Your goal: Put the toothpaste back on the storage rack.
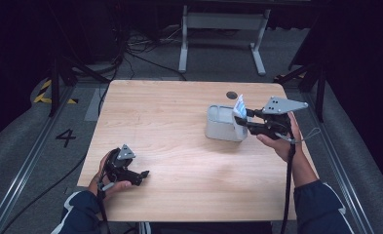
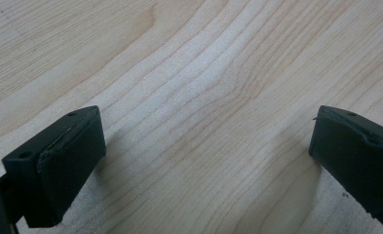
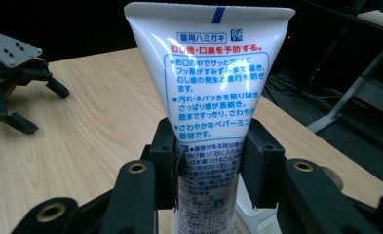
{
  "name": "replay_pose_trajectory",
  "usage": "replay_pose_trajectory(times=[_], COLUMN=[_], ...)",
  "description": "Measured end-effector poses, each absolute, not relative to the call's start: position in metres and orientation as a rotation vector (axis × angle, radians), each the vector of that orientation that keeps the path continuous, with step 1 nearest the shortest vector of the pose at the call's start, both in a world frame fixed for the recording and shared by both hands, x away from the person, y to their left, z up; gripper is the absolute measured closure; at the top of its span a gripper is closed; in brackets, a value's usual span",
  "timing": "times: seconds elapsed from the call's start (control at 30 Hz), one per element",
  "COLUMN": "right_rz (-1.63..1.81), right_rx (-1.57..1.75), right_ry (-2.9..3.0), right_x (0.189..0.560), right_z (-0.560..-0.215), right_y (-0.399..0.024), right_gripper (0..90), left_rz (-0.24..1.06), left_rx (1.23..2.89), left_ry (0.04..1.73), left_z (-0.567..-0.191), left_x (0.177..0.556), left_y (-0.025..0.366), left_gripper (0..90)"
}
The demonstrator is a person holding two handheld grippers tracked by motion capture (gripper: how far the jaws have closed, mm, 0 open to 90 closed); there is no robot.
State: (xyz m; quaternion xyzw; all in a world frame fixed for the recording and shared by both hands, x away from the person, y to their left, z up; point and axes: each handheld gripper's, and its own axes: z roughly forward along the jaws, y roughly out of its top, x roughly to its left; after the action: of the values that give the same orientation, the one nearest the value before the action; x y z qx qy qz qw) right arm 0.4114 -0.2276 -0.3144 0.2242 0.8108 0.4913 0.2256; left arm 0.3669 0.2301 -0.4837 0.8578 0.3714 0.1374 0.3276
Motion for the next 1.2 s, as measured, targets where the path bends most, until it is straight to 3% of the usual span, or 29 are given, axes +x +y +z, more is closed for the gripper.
replay_pose_trajectory(times=[1.2], right_rz=[1.390], right_rx=[0.709], right_ry=[2.147], right_x=[0.461], right_z=[-0.305], right_y=[-0.212], right_gripper=[63.7], left_rz=[0.358], left_rx=[2.245], left_ry=[0.977], left_z=[-0.484], left_x=[0.367], left_y=[0.230], left_gripper=[0.5])
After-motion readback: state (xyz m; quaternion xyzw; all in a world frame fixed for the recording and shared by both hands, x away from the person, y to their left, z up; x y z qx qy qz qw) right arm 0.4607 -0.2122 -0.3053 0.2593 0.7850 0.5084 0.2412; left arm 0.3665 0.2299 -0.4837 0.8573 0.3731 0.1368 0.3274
